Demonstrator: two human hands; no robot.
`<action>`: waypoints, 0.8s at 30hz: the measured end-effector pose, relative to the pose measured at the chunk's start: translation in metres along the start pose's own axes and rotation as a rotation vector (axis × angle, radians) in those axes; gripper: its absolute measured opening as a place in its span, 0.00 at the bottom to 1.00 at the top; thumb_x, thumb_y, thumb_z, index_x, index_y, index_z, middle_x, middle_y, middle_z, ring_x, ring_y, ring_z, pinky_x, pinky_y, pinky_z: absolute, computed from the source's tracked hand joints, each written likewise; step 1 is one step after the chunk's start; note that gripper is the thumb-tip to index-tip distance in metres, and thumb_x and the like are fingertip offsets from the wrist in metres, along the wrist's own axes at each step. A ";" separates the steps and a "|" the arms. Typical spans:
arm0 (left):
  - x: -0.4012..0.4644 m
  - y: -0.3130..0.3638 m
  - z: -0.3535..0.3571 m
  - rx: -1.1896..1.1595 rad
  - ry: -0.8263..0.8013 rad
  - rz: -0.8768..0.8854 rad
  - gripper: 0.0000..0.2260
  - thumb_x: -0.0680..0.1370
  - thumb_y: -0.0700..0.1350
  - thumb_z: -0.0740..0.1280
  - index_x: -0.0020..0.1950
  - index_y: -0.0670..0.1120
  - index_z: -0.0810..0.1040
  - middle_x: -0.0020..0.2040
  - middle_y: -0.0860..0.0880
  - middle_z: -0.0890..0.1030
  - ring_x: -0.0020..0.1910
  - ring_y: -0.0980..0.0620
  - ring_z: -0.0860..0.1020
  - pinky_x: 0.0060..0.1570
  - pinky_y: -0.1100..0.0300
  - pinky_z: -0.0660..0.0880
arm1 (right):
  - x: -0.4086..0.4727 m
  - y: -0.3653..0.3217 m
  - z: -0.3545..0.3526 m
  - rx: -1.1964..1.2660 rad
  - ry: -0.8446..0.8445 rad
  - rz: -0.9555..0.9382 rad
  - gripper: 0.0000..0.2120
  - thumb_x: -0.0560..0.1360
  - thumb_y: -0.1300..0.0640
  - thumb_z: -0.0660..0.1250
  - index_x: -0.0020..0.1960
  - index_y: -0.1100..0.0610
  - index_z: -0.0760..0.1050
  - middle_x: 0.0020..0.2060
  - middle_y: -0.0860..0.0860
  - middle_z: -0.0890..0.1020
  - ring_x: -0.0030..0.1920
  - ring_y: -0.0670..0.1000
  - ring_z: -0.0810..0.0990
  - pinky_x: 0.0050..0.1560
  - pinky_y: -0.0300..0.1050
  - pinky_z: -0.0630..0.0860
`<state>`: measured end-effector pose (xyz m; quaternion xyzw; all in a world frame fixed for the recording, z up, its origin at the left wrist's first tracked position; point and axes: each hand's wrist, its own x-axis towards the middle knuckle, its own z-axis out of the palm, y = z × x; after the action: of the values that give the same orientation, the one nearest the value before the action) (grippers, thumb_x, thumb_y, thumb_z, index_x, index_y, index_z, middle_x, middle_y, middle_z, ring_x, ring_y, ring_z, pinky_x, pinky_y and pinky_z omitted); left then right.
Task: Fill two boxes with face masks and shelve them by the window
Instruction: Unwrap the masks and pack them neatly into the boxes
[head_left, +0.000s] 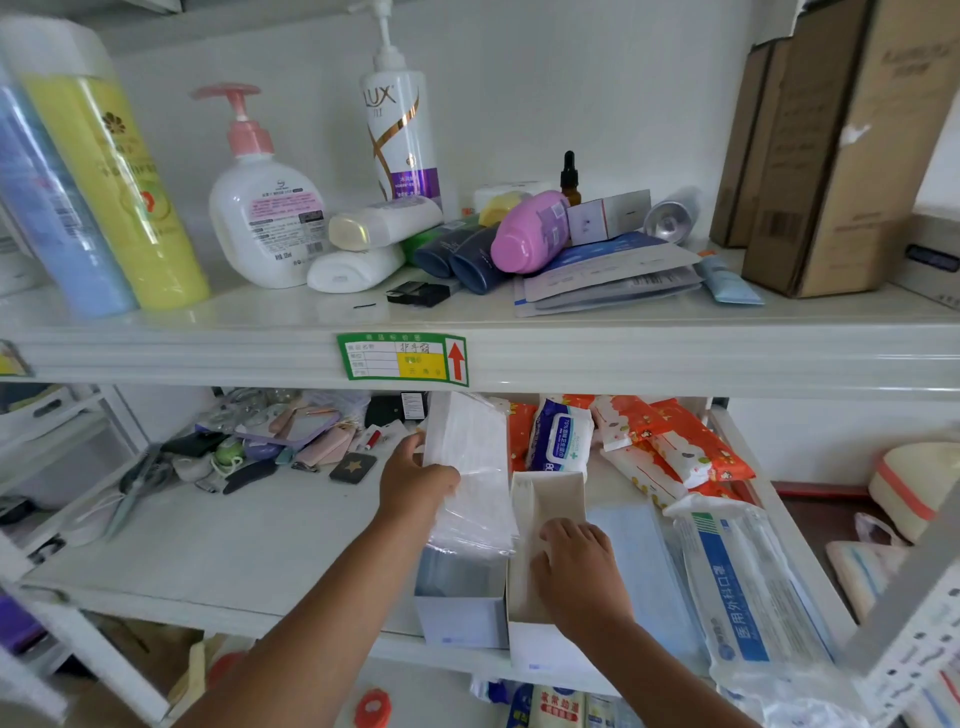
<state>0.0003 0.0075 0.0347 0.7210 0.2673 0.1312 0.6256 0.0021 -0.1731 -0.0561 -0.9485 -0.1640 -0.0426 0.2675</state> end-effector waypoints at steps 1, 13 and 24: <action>-0.002 0.001 0.002 -0.023 -0.009 -0.013 0.22 0.68 0.32 0.67 0.58 0.50 0.71 0.48 0.46 0.79 0.42 0.47 0.78 0.33 0.59 0.74 | 0.000 0.000 0.000 0.035 -0.001 0.012 0.08 0.80 0.54 0.54 0.55 0.49 0.70 0.59 0.45 0.77 0.60 0.48 0.72 0.69 0.43 0.68; -0.009 -0.005 0.032 -0.223 -0.165 -0.108 0.22 0.68 0.29 0.66 0.60 0.45 0.75 0.51 0.38 0.82 0.42 0.42 0.80 0.43 0.49 0.77 | 0.014 0.000 -0.036 0.919 -0.051 0.298 0.17 0.82 0.45 0.51 0.57 0.53 0.75 0.51 0.53 0.83 0.51 0.52 0.81 0.46 0.41 0.76; -0.032 -0.005 0.058 -0.201 -0.247 -0.182 0.17 0.73 0.35 0.64 0.61 0.43 0.73 0.41 0.44 0.77 0.35 0.47 0.76 0.27 0.64 0.70 | 0.021 -0.005 -0.051 1.019 -0.142 0.379 0.13 0.80 0.56 0.58 0.63 0.58 0.70 0.54 0.58 0.79 0.50 0.54 0.79 0.42 0.46 0.78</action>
<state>0.0034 -0.0578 0.0241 0.6383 0.2382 0.0105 0.7319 0.0206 -0.1894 -0.0063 -0.7124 -0.0076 0.1553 0.6844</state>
